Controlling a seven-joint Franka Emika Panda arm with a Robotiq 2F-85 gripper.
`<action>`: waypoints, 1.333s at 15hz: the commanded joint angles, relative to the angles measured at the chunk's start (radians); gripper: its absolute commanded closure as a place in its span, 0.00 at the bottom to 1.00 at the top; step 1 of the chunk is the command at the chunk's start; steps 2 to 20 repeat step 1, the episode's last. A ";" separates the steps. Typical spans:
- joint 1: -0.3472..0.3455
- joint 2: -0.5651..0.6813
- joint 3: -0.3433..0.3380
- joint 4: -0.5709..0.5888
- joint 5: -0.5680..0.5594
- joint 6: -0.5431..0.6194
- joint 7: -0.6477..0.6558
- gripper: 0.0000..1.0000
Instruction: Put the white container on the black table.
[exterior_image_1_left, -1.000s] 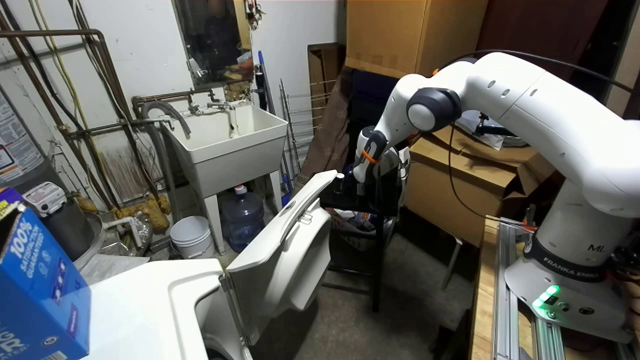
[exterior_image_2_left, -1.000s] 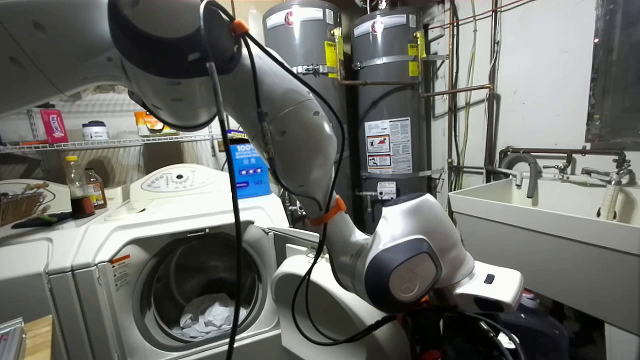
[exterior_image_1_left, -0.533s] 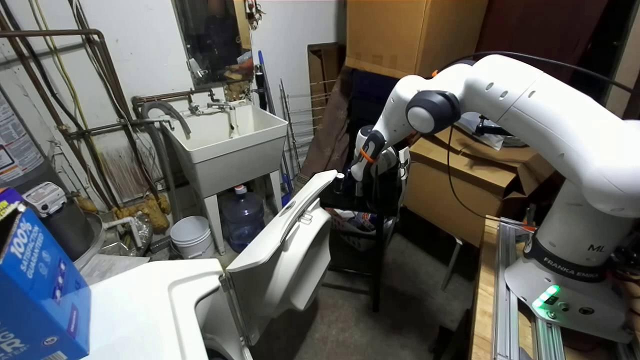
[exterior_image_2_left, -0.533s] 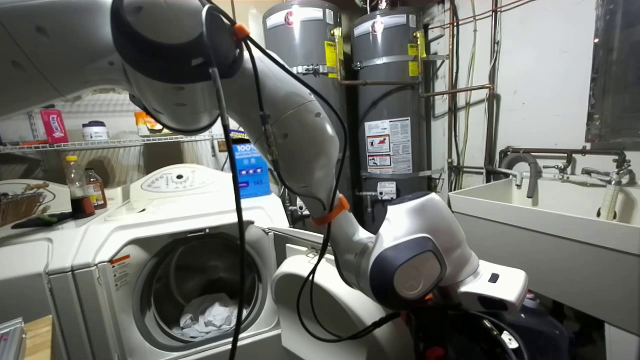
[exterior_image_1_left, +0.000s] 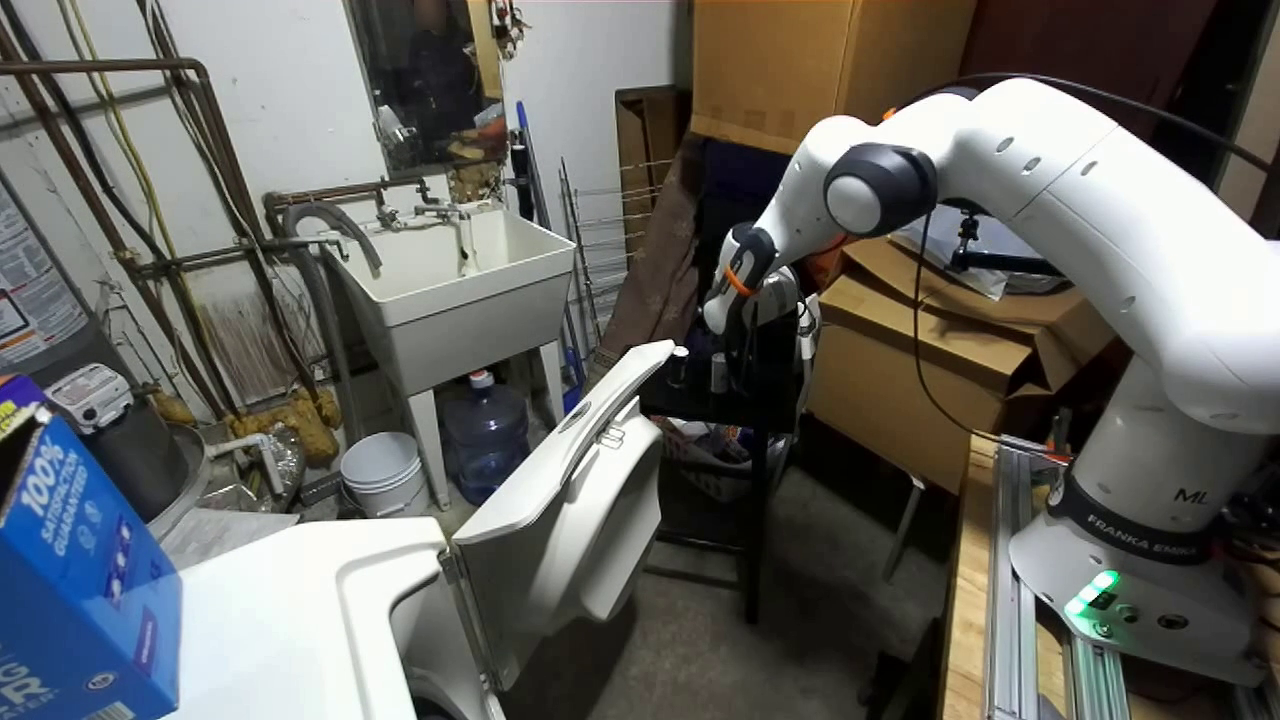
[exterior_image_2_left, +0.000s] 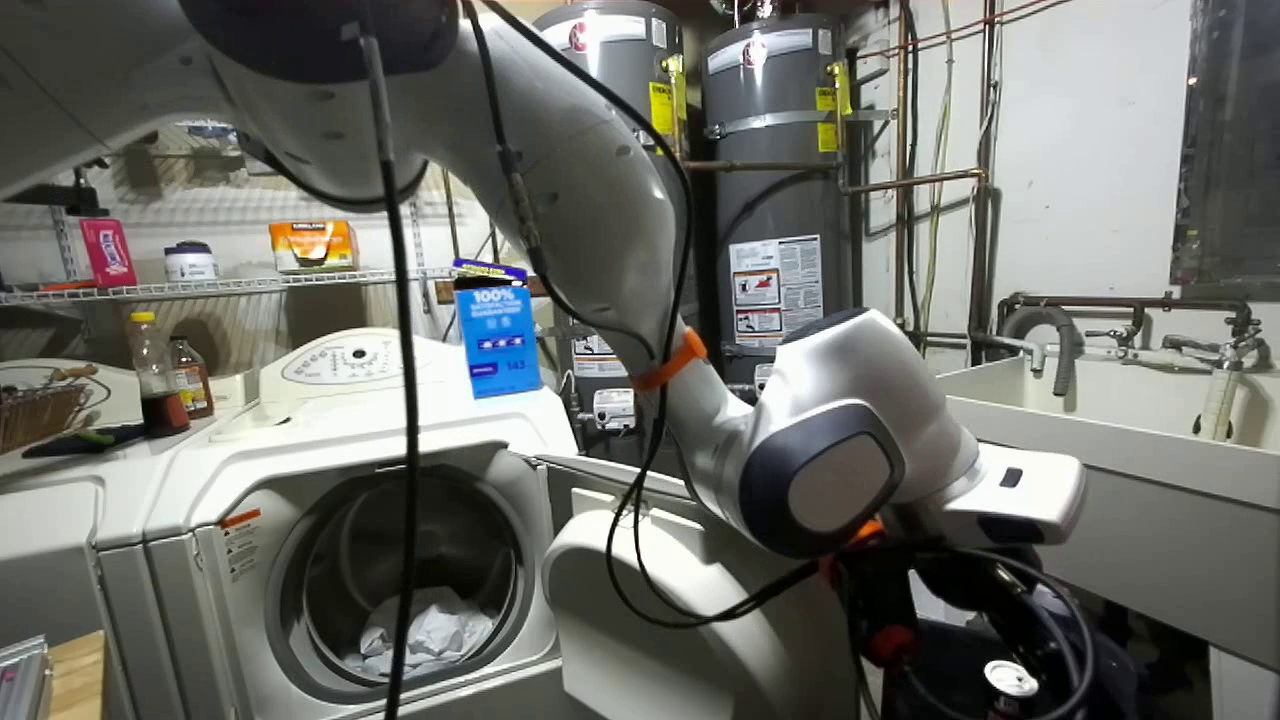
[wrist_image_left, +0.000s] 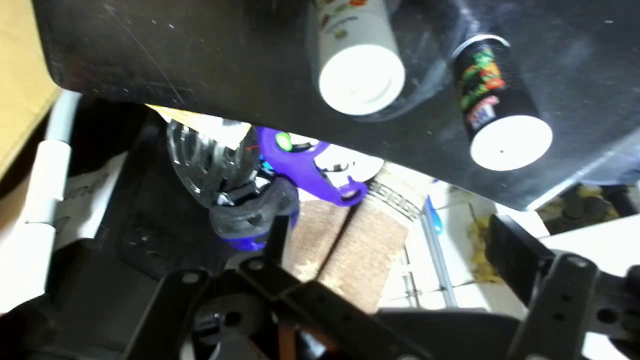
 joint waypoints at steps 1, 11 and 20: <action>-0.035 -0.046 0.061 -0.038 0.020 0.046 -0.081 0.00; -0.035 -0.046 0.061 -0.038 0.020 0.046 -0.081 0.00; -0.035 -0.046 0.061 -0.038 0.020 0.046 -0.081 0.00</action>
